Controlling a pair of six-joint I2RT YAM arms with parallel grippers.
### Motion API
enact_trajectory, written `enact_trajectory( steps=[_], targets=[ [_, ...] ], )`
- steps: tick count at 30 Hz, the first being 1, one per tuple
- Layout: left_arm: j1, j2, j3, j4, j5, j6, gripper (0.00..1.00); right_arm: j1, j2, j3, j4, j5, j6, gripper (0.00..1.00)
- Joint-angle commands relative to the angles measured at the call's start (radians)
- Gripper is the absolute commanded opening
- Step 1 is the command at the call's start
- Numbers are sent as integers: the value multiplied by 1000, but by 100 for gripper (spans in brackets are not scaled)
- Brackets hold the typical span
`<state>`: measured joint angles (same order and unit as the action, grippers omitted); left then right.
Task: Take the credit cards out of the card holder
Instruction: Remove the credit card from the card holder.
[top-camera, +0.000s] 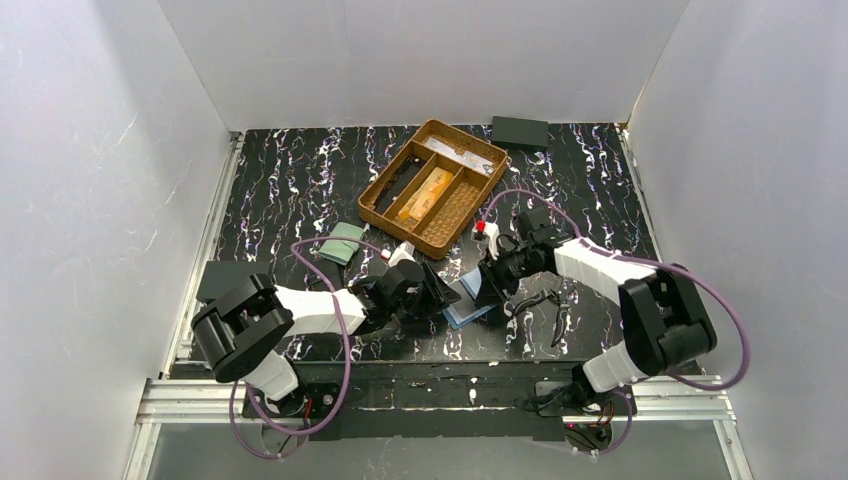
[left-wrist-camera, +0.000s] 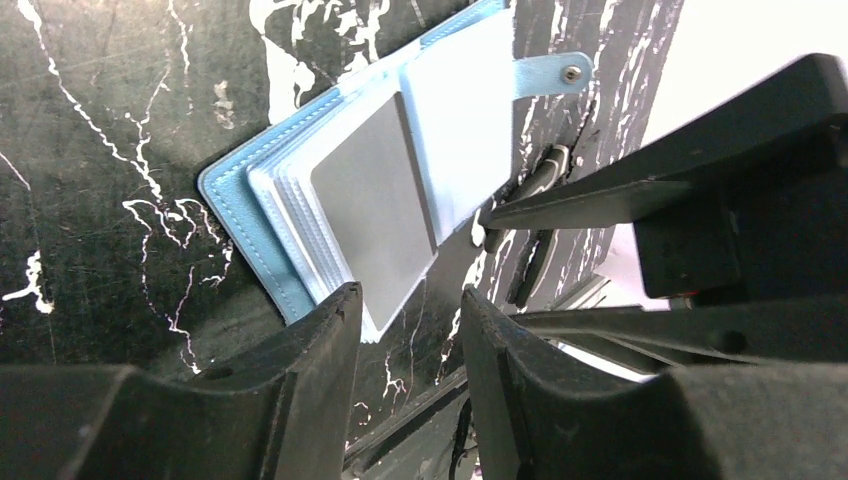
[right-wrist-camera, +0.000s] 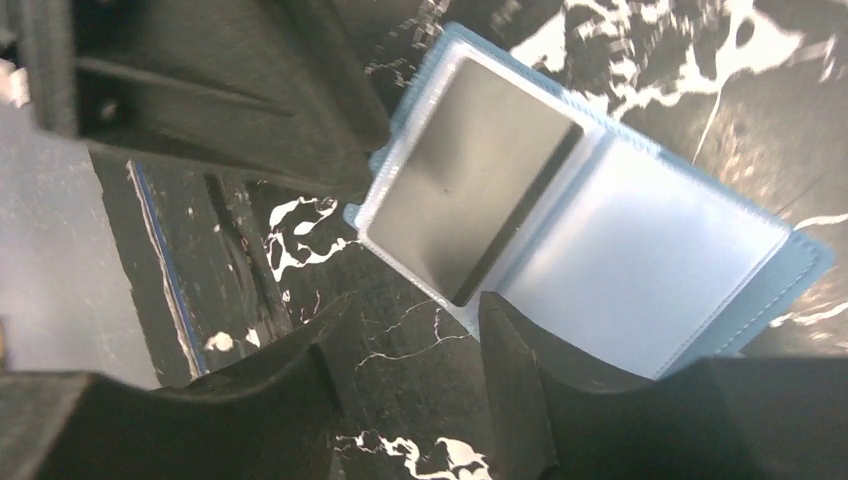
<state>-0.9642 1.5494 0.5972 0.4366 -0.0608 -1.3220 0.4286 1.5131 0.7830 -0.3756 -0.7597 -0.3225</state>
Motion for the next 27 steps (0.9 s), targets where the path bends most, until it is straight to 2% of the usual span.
enact_trajectory(
  steps=[1, 2, 5, 6, 9, 11, 13, 20, 27],
  targets=[
    [4, -89, -31, -19, -41, 88, 40, 26, -131, 52, -108, -69, -286, 62],
    [5, -100, -39, -18, -44, 97, 41, 38, -155, 41, -108, -59, -336, 68],
    [5, -138, -63, -18, -52, 121, 42, 90, -238, -15, -114, -46, -585, 94],
    [5, -153, -72, -18, -57, 124, 44, 103, -266, -42, -97, -42, -693, 98],
    [5, -197, -103, -18, -76, 124, 53, 127, -294, -95, -4, -29, -830, 98],
    [6, -219, -118, -18, -81, 130, 62, 148, -239, -77, 35, 7, -829, 98],
    [7, -240, -129, -19, -83, 134, 67, 200, -212, -85, 90, 95, -829, 98],
    [10, -254, -139, -18, -78, 140, 70, 254, -210, -183, 280, 229, -759, 98],
    [10, -238, -130, -16, -64, 137, 70, 271, -191, -198, 326, 262, -726, 98]
  ],
)
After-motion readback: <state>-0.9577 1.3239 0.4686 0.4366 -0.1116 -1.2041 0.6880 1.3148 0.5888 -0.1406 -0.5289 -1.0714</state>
